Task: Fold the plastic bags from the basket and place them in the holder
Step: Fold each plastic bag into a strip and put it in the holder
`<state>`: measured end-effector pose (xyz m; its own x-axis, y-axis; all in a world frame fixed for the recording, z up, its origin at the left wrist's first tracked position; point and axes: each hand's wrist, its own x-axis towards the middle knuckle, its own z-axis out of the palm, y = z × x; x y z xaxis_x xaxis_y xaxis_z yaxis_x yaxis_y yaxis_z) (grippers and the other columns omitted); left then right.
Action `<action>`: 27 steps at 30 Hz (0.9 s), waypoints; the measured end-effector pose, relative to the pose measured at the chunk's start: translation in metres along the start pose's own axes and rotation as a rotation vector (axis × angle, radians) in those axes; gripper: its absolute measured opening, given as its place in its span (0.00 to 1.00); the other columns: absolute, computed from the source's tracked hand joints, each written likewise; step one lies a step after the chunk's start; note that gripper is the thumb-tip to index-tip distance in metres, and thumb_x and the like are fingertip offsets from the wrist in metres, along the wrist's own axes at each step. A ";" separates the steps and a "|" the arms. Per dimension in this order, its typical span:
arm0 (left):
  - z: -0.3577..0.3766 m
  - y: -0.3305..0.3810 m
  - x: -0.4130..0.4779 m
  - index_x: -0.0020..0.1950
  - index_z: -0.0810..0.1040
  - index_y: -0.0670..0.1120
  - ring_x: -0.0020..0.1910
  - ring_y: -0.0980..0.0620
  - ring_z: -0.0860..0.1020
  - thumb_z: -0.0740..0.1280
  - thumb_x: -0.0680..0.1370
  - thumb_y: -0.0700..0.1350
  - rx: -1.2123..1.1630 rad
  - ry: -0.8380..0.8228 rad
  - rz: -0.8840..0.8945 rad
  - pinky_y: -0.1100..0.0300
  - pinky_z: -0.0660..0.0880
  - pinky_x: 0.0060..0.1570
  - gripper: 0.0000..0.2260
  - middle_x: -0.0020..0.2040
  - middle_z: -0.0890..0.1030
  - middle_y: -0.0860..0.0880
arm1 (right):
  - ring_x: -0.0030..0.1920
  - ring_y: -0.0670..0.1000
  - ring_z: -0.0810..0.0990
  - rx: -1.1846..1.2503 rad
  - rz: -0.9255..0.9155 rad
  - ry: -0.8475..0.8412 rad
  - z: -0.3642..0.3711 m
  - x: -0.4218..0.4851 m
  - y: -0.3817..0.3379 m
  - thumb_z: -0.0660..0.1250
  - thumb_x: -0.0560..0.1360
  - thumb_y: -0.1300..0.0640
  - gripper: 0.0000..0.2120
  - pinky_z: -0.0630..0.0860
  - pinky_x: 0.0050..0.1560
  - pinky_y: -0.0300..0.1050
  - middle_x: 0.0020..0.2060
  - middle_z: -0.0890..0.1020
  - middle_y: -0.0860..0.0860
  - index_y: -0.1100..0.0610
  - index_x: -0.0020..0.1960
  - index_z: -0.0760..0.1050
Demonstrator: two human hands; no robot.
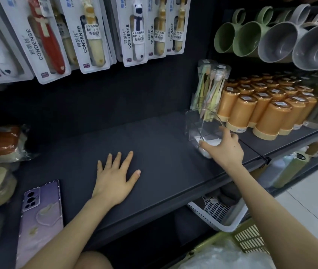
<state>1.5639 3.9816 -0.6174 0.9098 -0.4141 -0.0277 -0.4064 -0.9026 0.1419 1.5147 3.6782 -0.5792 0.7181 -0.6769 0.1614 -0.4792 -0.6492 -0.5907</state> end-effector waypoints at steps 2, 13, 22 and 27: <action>0.000 0.000 0.000 0.79 0.42 0.57 0.78 0.43 0.47 0.30 0.67 0.70 0.011 0.016 -0.003 0.44 0.43 0.75 0.41 0.80 0.52 0.46 | 0.65 0.61 0.71 0.006 0.000 -0.030 0.003 0.002 0.003 0.69 0.69 0.35 0.39 0.71 0.60 0.55 0.68 0.67 0.57 0.49 0.73 0.62; -0.001 0.001 0.004 0.79 0.49 0.54 0.77 0.43 0.52 0.47 0.79 0.65 0.034 0.059 -0.024 0.43 0.48 0.75 0.31 0.79 0.57 0.45 | 0.47 0.49 0.75 0.116 -0.256 0.334 -0.017 -0.149 0.075 0.63 0.75 0.41 0.20 0.67 0.42 0.42 0.48 0.76 0.49 0.57 0.54 0.75; -0.001 0.005 -0.003 0.78 0.58 0.48 0.76 0.40 0.57 0.52 0.81 0.62 -0.059 0.097 -0.033 0.42 0.51 0.74 0.29 0.77 0.61 0.42 | 0.71 0.56 0.66 -0.562 0.187 -0.581 0.042 -0.269 0.211 0.57 0.74 0.30 0.40 0.67 0.66 0.49 0.73 0.66 0.51 0.52 0.77 0.55; 0.004 0.012 -0.018 0.77 0.61 0.48 0.76 0.39 0.55 0.52 0.82 0.57 -0.083 0.087 -0.027 0.43 0.49 0.75 0.25 0.77 0.60 0.41 | 0.63 0.52 0.71 -0.816 0.044 -0.591 0.059 -0.270 0.208 0.55 0.79 0.38 0.22 0.65 0.61 0.47 0.61 0.77 0.48 0.48 0.66 0.75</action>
<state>1.5417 3.9774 -0.6193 0.9256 -0.3747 0.0533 -0.3768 -0.8989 0.2235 1.2512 3.7462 -0.7916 0.7205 -0.5695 -0.3958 -0.5514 -0.8165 0.1711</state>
